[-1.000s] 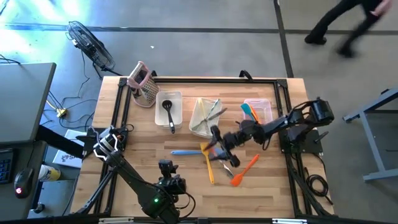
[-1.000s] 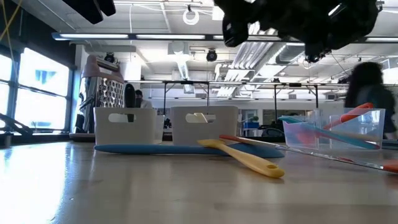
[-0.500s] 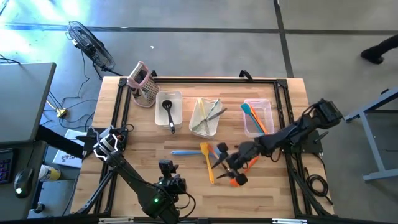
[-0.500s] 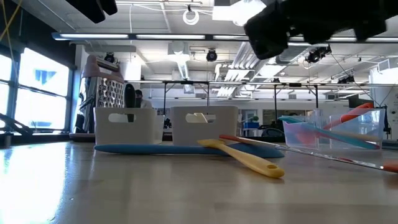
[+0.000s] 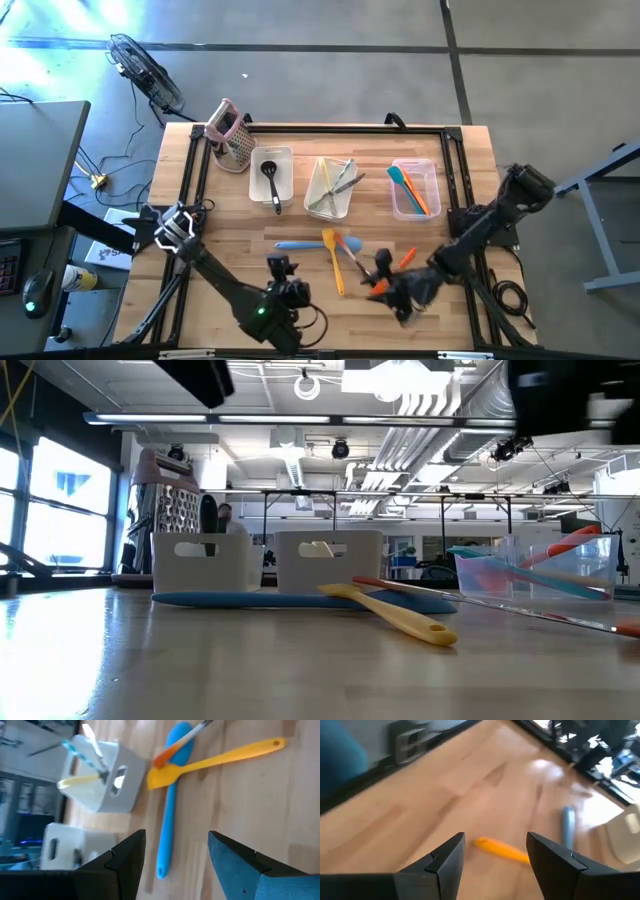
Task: Pick & Place Kitchen Items
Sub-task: Put the orange spatula into the transparent bin
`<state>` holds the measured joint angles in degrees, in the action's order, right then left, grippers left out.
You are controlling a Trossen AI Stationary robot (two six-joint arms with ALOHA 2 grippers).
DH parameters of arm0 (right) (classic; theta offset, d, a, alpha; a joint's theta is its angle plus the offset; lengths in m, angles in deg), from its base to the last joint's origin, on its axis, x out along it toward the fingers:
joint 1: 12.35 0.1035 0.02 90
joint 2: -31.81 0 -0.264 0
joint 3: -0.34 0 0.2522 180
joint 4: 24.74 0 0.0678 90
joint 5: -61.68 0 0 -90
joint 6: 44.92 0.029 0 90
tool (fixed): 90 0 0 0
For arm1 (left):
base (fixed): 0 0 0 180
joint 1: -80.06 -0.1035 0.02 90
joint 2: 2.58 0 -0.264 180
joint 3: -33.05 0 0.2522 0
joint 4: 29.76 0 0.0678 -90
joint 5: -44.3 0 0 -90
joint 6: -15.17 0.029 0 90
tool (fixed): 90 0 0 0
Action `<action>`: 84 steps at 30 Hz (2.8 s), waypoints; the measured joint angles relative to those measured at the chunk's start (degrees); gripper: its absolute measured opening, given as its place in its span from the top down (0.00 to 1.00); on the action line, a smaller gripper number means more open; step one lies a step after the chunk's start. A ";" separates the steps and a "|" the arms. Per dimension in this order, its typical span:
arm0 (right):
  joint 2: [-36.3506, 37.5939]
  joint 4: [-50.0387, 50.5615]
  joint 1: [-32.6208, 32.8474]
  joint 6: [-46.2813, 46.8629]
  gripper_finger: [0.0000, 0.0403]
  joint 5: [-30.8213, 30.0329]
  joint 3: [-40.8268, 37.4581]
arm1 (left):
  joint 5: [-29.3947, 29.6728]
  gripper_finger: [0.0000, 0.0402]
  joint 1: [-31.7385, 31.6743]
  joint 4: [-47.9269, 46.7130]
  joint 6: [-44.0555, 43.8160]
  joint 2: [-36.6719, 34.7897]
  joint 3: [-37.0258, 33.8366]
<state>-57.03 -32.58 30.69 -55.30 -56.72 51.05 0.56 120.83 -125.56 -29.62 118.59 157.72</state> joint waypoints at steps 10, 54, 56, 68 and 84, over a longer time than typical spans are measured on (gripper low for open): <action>0.00 10.45 14.30 18.59 0.49 -10.20 0.00 | -5.55 0.48 -5.20 16.32 13.84 0.00 0.00; -0.63 45.61 -7.06 23.50 0.59 22.18 4.74 | -9.31 0.48 -5.50 24.95 17.29 0.00 0.00; -1.20 45.51 -7.89 23.47 0.60 22.68 4.74 | -9.26 0.48 -5.50 24.96 17.54 0.00 0.00; -2.61 42.88 -9.03 22.05 0.61 23.28 4.76 | -9.24 0.48 -5.50 25.03 17.54 0.00 0.00; -6.43 38.87 -9.51 22.76 0.64 23.58 4.94 | -9.31 0.48 -5.50 25.63 17.34 0.00 0.00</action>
<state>-63.46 6.30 21.19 -32.54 -33.14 55.99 -8.75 115.33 -99.93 -12.28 118.59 157.72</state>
